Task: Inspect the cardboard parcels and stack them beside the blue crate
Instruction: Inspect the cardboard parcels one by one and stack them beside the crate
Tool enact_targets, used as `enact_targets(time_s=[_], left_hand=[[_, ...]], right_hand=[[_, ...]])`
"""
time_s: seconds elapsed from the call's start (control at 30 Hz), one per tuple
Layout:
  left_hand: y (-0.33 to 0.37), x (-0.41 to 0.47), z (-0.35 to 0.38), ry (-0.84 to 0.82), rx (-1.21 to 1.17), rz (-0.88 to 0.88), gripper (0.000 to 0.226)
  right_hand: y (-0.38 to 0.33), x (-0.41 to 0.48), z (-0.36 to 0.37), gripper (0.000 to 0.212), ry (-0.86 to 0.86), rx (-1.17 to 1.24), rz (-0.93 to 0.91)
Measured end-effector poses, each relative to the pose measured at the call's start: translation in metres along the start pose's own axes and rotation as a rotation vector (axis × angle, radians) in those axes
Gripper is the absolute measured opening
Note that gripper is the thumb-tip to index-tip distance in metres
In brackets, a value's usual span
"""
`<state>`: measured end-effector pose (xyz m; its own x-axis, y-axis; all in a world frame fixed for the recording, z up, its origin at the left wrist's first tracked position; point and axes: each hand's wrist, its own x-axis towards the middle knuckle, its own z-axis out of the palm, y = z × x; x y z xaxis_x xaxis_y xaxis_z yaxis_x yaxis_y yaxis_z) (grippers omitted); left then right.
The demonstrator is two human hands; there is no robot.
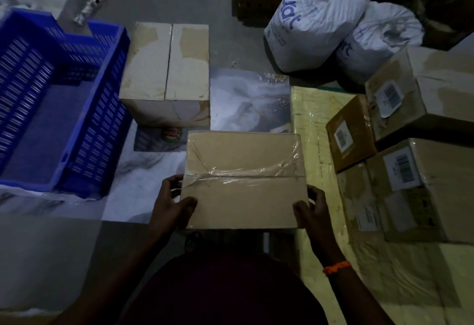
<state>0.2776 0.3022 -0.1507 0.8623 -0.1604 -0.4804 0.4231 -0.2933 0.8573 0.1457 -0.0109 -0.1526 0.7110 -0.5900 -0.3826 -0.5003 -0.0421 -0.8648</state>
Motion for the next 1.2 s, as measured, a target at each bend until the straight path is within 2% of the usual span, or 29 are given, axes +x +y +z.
enact_targets(time_s=[0.1,0.17,0.23,0.3,0.37,0.47,0.67,0.87,1.0,1.2], left_hand=[[-0.002,0.002,0.000,0.013,0.109,0.053,0.066],[0.004,0.001,0.005,0.069,0.246,0.308,0.067],[0.009,0.009,0.014,0.096,0.510,0.617,0.063],[0.014,0.024,0.029,0.046,0.808,0.749,0.062],[0.017,0.040,0.047,-0.053,1.013,0.767,0.062],[0.023,0.045,0.070,-0.123,1.141,0.712,0.071],[0.015,0.048,0.073,-0.093,1.216,0.713,0.068],[0.019,0.045,0.076,-0.094,1.236,0.674,0.071],[0.005,0.021,0.068,-0.159,1.221,0.812,0.068],[-0.035,-0.008,0.037,-0.210,1.252,0.973,0.065]], right_hand=[[-0.004,0.004,0.006,0.044,0.043,-0.098,-0.008],[-0.014,0.007,0.015,0.052,0.121,-0.319,-0.179],[-0.021,0.012,0.031,0.066,0.126,-0.575,-0.453],[-0.026,0.023,0.050,0.073,0.055,-0.773,-0.614],[-0.029,0.035,0.067,0.078,-0.011,-0.870,-0.617],[-0.029,0.048,0.079,0.080,-0.036,-0.971,-0.607],[-0.022,0.054,0.079,0.077,-0.057,-1.041,-0.582],[-0.024,0.055,0.070,0.087,-0.135,-1.012,-0.592],[-0.002,0.022,0.058,0.069,-0.177,-1.035,-0.748],[0.028,-0.017,0.032,0.065,-0.173,-1.086,-0.890]])
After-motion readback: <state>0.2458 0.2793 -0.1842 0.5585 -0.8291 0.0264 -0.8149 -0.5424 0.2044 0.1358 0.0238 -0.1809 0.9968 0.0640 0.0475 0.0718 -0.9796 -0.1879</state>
